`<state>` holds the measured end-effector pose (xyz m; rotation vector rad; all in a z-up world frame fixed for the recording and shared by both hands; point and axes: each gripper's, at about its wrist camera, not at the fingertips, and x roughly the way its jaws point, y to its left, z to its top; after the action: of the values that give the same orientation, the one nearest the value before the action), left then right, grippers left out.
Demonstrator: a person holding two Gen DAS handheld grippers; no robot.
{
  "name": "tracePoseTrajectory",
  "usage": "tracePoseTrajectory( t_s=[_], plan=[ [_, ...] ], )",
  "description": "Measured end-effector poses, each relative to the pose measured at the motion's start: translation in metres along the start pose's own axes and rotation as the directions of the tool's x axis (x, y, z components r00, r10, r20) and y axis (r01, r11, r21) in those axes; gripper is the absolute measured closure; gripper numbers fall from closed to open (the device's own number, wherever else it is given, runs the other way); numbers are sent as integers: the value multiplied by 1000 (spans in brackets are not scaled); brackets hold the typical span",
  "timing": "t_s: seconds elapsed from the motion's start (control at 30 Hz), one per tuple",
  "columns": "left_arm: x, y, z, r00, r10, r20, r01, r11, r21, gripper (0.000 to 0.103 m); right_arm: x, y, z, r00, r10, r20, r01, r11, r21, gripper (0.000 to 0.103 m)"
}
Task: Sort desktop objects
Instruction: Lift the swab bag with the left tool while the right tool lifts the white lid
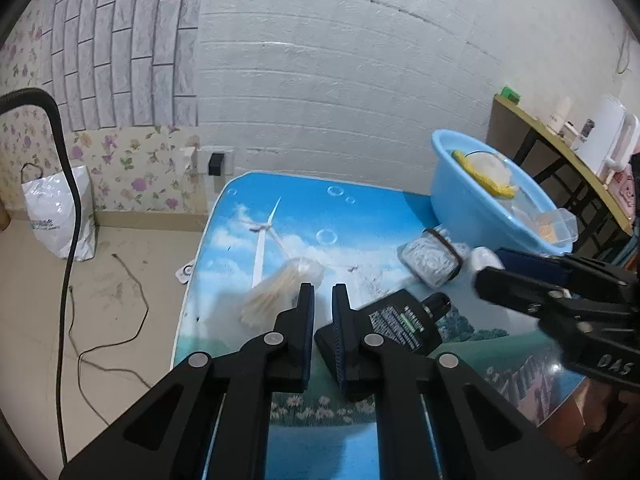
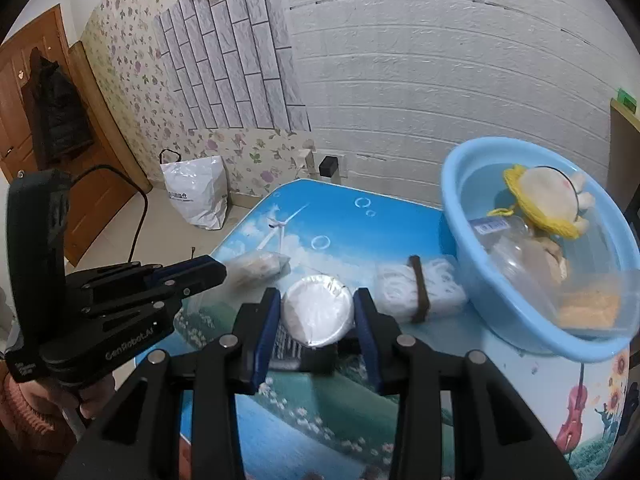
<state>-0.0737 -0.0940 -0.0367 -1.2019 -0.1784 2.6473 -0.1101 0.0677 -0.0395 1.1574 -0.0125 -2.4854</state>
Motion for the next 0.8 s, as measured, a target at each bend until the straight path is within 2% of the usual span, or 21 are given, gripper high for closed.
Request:
tracePoseTrajectory(
  t_s=[0.13,0.2,0.27,0.4,0.47,0.57,0.63,0.8],
  plan=[
    [2,1,-7,1000,17,-24,-17,1000,-14,95,-9,-9,-11,1000,6,-9,-6,1000,5,66],
    [3,0,-11,999,39,-36,-39,999,-7,89,-12,-14,-18,1000,6,-17,-6,1000,5,66],
    [5,4,-16,997,56,-45,-57,998,-17,74,-10,-19,-25,999,4,-35,-3,1000,12,66],
    [6,8,-18,996,76,-46,-78,997,-29,62,-5,-26,-33,998,3,-60,-1,1000,28,66],
    [6,11,-18,994,101,-41,-103,994,-30,46,-4,-27,-34,998,2,-64,0,1000,29,66],
    [7,14,-16,992,120,-30,-120,992,-23,34,-4,-27,-34,998,2,-62,0,1000,28,66],
    [11,16,-14,991,132,-34,-133,991,-14,30,-4,-26,-33,998,0,-60,1,1000,28,66],
    [31,22,-8,989,137,-63,-137,991,-2,28,-1,-26,-33,998,-7,-66,9,999,34,66]
  ],
)
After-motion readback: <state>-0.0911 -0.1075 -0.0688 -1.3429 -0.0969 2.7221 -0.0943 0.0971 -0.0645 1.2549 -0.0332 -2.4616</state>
